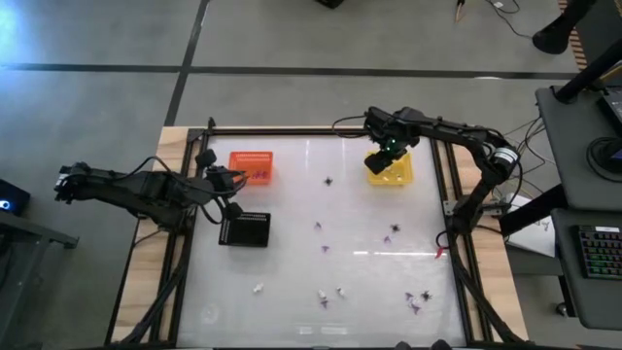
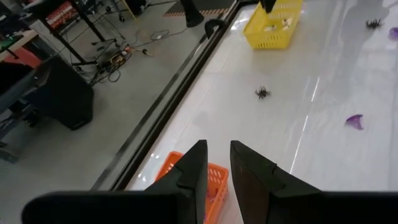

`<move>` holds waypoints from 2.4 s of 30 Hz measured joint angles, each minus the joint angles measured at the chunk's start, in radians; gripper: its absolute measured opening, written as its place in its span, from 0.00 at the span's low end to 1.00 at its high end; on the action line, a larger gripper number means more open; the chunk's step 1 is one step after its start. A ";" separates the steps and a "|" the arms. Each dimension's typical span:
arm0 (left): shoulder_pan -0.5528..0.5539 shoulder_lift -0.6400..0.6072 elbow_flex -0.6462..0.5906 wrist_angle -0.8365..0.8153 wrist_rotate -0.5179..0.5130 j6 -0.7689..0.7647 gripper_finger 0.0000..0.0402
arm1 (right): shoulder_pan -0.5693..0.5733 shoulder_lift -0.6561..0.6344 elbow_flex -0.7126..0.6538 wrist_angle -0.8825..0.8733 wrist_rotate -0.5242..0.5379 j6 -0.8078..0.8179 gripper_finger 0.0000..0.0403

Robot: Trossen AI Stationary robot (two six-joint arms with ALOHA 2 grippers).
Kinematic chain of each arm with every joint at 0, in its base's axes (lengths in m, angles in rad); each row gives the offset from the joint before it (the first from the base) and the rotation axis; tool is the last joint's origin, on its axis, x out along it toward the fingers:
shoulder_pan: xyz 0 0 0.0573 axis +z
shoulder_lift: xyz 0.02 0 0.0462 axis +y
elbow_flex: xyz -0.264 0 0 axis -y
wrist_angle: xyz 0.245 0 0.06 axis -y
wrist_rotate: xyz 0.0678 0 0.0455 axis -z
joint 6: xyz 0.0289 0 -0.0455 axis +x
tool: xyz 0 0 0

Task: Sort Halloween decoration
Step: Put the violet witch hat toy into the orange bin

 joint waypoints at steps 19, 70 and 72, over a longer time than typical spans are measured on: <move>0.000 -0.017 0.000 -0.045 0.003 -0.026 0.13 | 0.255 -0.100 0.088 -0.091 -0.133 0.271 0.28; 0.000 -0.192 0.000 -0.236 0.048 0.009 0.13 | 0.859 0.469 0.431 0.129 -0.052 1.053 0.42; 0.000 -0.194 0.000 -0.236 0.048 0.009 0.13 | 0.859 0.489 0.467 0.084 -0.052 1.028 0.43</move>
